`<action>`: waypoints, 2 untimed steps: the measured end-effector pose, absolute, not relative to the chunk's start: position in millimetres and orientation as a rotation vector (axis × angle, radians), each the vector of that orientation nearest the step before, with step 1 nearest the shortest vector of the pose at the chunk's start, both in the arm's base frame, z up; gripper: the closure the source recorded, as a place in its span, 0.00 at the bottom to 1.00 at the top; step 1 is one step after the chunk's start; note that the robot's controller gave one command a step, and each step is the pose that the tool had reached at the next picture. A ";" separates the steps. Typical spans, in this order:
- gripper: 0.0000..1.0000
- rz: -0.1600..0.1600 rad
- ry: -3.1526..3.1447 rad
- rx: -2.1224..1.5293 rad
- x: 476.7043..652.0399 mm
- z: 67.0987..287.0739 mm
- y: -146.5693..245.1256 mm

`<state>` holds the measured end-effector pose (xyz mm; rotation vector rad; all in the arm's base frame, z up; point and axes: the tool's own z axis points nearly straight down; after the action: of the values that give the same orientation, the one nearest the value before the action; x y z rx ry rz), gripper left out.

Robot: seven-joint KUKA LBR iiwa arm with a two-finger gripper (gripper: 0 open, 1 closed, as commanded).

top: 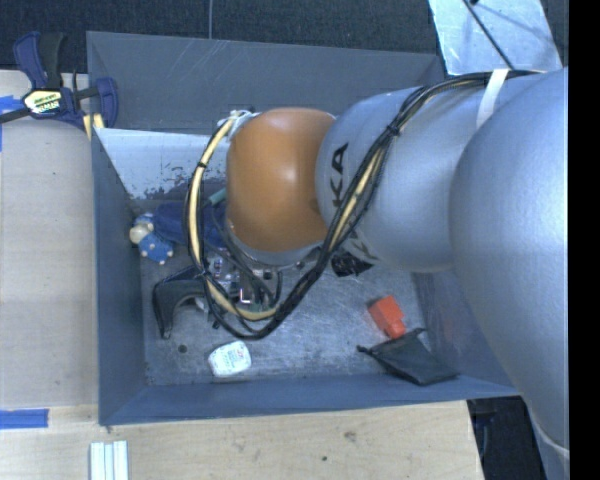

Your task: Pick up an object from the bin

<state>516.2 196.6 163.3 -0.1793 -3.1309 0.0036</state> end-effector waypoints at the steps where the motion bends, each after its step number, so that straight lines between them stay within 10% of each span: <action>1: 1.00 -0.001 -3.100 -0.514 512.0 171.5 199.8; 2: 1.00 -0.003 -3.099 -0.544 513.6 179.0 196.4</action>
Offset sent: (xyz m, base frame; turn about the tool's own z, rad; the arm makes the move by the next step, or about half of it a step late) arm -0.0048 0.0033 0.0079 0.2160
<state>513.6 196.4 179.0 -0.5443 -3.0986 -0.0028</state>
